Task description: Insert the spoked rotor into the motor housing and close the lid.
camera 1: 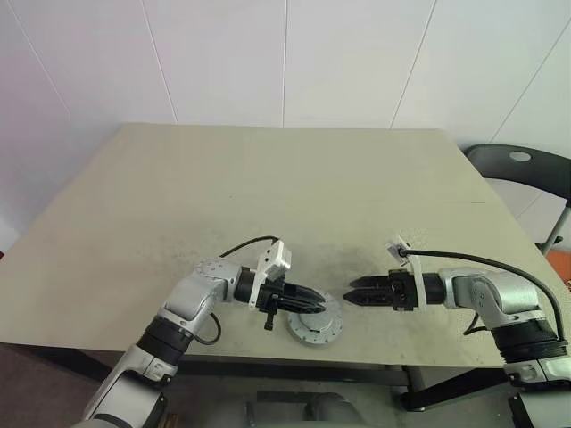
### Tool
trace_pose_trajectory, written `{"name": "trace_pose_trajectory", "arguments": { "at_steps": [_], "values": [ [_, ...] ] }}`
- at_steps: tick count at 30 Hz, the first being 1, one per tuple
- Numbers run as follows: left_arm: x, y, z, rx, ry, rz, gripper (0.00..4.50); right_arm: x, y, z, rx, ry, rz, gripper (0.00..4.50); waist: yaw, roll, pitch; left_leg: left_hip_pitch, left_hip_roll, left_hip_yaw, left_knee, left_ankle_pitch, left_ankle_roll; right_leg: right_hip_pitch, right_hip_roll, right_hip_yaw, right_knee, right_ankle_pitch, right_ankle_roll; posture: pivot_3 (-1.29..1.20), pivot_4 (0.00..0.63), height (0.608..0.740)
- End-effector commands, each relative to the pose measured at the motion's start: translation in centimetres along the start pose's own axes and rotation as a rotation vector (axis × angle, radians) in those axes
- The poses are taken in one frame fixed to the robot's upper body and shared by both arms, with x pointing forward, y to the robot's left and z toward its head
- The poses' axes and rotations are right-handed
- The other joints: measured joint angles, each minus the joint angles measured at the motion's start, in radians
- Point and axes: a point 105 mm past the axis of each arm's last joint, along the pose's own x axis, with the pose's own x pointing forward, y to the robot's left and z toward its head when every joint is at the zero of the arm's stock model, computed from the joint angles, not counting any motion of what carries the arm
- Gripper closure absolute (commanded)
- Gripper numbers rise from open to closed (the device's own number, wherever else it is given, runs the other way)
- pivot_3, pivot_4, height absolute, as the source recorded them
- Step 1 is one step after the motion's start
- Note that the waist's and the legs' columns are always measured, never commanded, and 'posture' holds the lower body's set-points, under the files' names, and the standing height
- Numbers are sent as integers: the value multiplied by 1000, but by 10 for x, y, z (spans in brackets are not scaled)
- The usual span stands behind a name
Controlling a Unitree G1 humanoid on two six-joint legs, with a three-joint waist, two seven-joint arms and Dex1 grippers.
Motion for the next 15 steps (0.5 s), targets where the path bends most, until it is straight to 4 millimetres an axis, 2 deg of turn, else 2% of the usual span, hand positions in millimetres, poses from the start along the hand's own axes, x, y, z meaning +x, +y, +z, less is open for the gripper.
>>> {"name": "trace_pose_trajectory", "arguments": {
  "at_steps": [1,9,12,15],
  "values": [
    [0,-1,3,61,39,-26,3576,0,19,2,36,27,57,14,0,0,0,0,0,0,0,0,0,0,0,0,0,0,0,0,0,740],
    [-6,1,-6,93,110,-37,3576,10,41,-11,227,129,133,14,0,0,0,0,0,0,0,0,0,0,0,0,0,0,0,0,0,740],
    [-7,2,-6,111,123,-39,3576,32,25,-10,314,118,16,14,-6,-1,0,0,1,0,0,0,0,0,0,0,0,0,0,0,0,740],
    [-10,3,-5,137,133,-37,3576,53,16,-11,259,109,-76,14,-15,-2,-2,2,2,0,0,0,0,0,3,1,2,0,0,0,0,740]
  ]
}}
